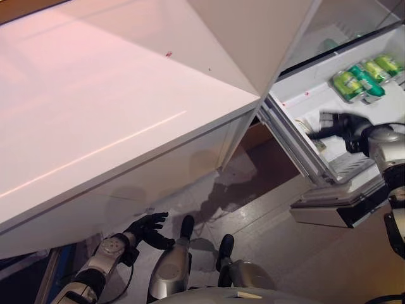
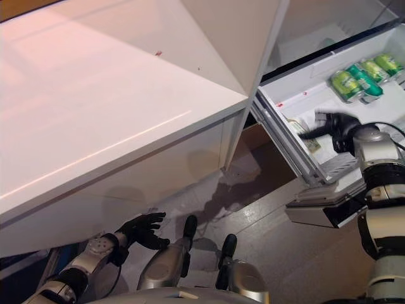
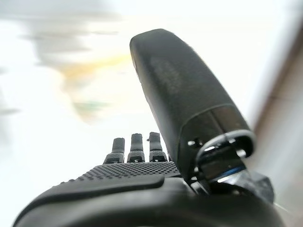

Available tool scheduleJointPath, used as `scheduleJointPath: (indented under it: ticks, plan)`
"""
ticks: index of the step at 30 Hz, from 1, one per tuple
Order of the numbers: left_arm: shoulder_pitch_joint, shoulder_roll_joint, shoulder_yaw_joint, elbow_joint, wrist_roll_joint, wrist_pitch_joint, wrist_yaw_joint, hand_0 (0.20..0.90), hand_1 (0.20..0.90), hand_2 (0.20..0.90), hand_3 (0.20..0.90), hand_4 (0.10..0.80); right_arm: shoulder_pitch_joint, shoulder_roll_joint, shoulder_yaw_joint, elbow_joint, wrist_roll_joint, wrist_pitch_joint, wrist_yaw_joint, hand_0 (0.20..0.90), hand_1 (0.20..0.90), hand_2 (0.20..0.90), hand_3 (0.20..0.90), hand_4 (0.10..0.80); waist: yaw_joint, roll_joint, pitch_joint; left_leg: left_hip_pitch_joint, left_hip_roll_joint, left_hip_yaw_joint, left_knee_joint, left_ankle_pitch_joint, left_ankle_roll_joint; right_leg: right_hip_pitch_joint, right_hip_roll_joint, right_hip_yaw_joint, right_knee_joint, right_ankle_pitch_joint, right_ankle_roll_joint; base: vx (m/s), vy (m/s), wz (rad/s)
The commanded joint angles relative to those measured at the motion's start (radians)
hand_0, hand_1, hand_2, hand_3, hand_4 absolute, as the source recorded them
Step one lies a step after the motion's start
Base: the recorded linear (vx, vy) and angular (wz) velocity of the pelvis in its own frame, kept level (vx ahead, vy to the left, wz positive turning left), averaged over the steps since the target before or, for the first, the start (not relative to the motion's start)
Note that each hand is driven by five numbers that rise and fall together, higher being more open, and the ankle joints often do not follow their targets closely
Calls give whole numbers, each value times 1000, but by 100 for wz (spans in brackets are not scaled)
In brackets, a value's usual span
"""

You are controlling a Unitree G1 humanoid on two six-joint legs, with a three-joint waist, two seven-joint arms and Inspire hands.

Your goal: Put drinks into fridge and close the fridge

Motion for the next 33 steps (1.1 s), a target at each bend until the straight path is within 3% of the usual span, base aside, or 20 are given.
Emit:
scheduleJointPath:
  ticks: [1, 3, 7, 13, 20, 26, 33]
  plan:
    - [93, -11, -16, 48, 52, -31, 12, 900, 900, 900, 900, 800, 48, -82, -134, -162, 156, -313, -251, 900, 900, 900, 900, 800, -7, -31, -132, 11, -8, 100, 85, -171, 22, -93, 7, 34, 179, -86, 33, -32, 57, -6]
    - [98, -45, -19, 84, 54, -50, 27, 900, 900, 900, 900, 800, 171, 14, -286, -259, 188, -474, -381, 900, 900, 900, 900, 800, -39, -22, -158, 31, -10, 116, 74, -182, 28, -89, 7, 56, 173, -86, 43, -20, 78, -11]
    - [92, -96, -37, 120, 35, -48, 51, 900, 900, 900, 900, 800, 328, 161, -393, -303, 197, -594, -488, 900, 900, 900, 900, 800, -82, -3, -205, 53, -14, 148, 80, -203, 39, -79, 2, 98, 160, -80, 51, 19, 77, -29]
    - [91, -126, -57, 130, 19, -34, 55, 900, 900, 900, 900, 800, 372, 242, -411, -234, 317, -615, -528, 900, 900, 900, 900, 800, -93, 6, -219, 54, -28, 179, 198, -271, 55, -58, -22, 119, 191, -96, 44, 36, 30, -33]
    - [71, -143, -73, 122, -9, 4, 63, 900, 900, 900, 900, 800, 356, 282, -395, -130, 363, -639, -578, 900, 900, 900, 900, 800, -81, 17, -164, -21, -41, 164, 440, -398, 96, -111, -63, 111, 413, -183, 10, 12, 26, -13]
    - [64, -147, -71, 76, -56, 40, 107, 900, 900, 900, 900, 800, 309, 267, -355, -69, 418, -567, -467, 900, 900, 900, 900, 800, -62, 31, -109, -125, -61, 144, 599, -452, 121, -213, -82, 104, 596, -239, -21, -60, 34, 8]
    - [70, -134, -22, 61, -101, 44, 149, 900, 900, 900, 900, 800, 243, 259, -267, -66, 527, -457, -107, 900, 900, 900, 900, 800, -30, 34, -51, -224, -82, 119, 715, -474, 132, -321, -96, 93, 755, -284, -44, -54, 23, 8]
